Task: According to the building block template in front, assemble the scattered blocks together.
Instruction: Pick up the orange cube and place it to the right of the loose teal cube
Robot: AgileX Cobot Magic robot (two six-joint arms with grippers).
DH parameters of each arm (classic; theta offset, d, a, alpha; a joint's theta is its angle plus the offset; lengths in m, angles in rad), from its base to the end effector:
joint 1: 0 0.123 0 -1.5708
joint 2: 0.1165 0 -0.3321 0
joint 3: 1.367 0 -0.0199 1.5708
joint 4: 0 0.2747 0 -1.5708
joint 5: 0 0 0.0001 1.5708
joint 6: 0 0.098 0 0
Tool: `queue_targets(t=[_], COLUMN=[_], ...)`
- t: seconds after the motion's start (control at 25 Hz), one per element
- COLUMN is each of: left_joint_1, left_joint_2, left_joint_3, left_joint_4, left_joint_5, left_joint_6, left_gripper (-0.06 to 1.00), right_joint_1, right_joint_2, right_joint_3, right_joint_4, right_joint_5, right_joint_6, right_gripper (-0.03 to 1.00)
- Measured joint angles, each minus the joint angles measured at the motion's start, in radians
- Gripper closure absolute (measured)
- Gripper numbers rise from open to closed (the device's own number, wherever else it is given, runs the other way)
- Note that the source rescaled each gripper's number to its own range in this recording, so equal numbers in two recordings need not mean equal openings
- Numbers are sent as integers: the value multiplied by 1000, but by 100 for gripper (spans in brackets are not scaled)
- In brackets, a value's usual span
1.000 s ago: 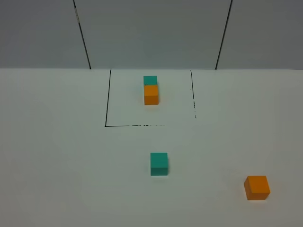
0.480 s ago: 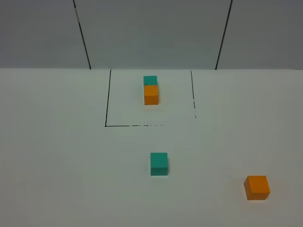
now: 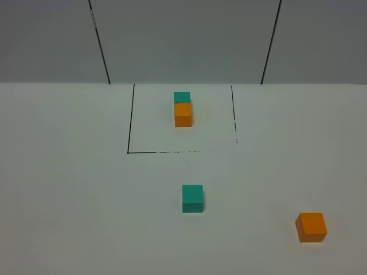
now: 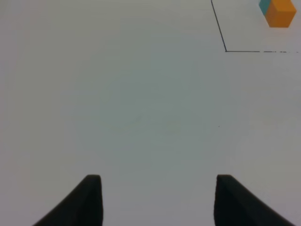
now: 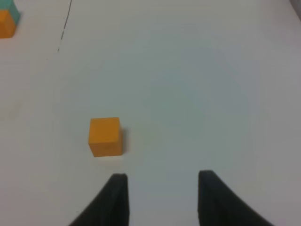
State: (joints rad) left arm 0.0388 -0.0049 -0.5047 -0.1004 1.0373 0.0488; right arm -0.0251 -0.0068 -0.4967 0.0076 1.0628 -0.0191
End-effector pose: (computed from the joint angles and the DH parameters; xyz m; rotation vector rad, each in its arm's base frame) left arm -0.0253 -0.0095 0.2893 0.0138 2.0078 -0.0635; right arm -0.0258 0.0013 0.2843 0.0058 2.0428 -0.0186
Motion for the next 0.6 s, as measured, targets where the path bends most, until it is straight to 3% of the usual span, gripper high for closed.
queue_targets(t=[0.44,0.52,0.6], left_joint_1=[0,0,0], left_joint_2=[0,0,0], left_joint_3=[0,0,0], left_joint_4=[0,0,0], left_joint_5=[0,0,0], left_joint_6=[0,0,0], left_gripper=[79,79,79], right_joint_1=[0,0,0], right_joint_2=[0,0,0], right_joint_3=[0,0,0], right_joint_4=[18,27,57], right_joint_5=[0,0,0], right_joint_6=[0,0,-2], right_gripper=[96,92,79])
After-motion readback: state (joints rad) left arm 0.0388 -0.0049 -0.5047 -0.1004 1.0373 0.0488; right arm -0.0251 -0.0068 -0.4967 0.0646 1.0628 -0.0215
